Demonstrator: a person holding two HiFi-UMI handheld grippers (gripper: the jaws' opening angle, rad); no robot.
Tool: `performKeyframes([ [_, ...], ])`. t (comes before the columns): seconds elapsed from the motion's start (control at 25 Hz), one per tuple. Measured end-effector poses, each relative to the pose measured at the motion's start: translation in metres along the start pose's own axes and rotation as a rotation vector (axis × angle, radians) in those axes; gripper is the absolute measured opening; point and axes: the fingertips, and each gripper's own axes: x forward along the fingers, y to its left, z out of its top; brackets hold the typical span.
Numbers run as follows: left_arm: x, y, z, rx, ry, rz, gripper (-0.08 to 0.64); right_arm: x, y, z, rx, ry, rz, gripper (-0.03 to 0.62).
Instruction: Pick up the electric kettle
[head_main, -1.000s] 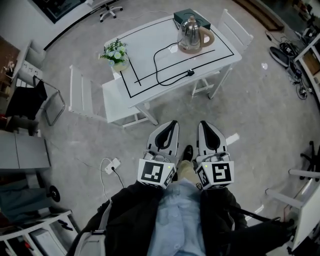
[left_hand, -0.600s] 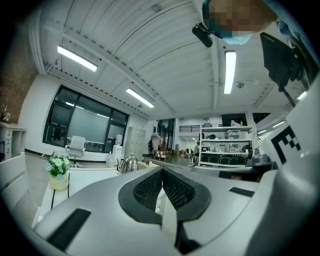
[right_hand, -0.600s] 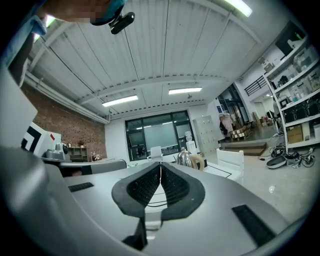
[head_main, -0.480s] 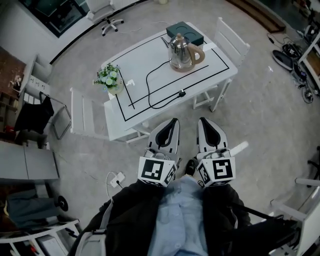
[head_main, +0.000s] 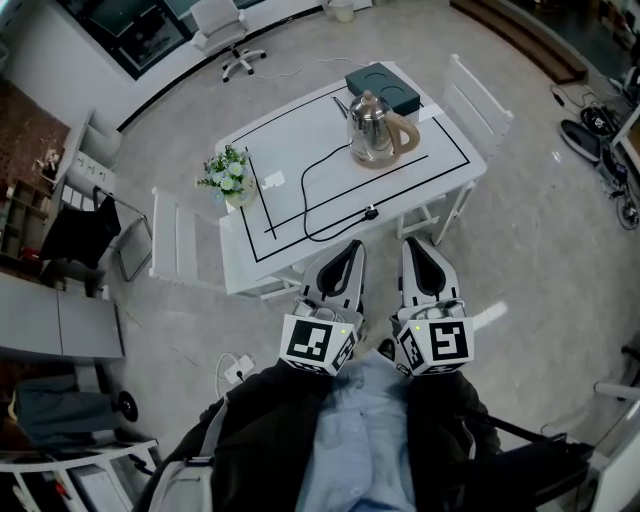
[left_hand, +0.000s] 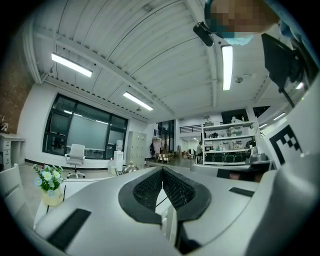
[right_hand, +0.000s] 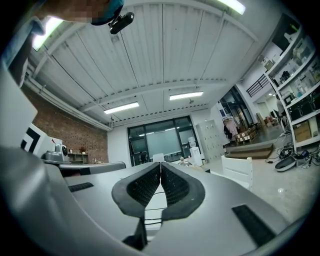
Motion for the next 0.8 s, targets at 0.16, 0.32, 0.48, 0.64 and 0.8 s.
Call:
performKeyframes([
  [0.16,0.013,0.013,-0.004,-0.016,-0.015,0.002,0.009,0.015,-0.005,-0.004,-0.017,0.008,-0.008,0.018],
  [0.32,0.031,0.028,-0.010,-0.047,-0.017,-0.013,0.010,0.034,-0.012,-0.005,-0.031,0.025,-0.046,0.018],
  [0.48,0.054,0.051,-0.012,-0.072,-0.025,-0.020,0.010,0.062,-0.016,-0.012,-0.059,0.047,-0.052,0.018],
  [0.64,0.081,0.070,-0.020,-0.106,-0.009,-0.033,0.009,0.091,-0.028,-0.018,-0.052,0.080,-0.079,0.018],
  [0.8,0.107,0.093,-0.028,-0.135,0.012,-0.041,0.010,0.124,-0.037,-0.025,-0.047,0.105,-0.093,0.018],
])
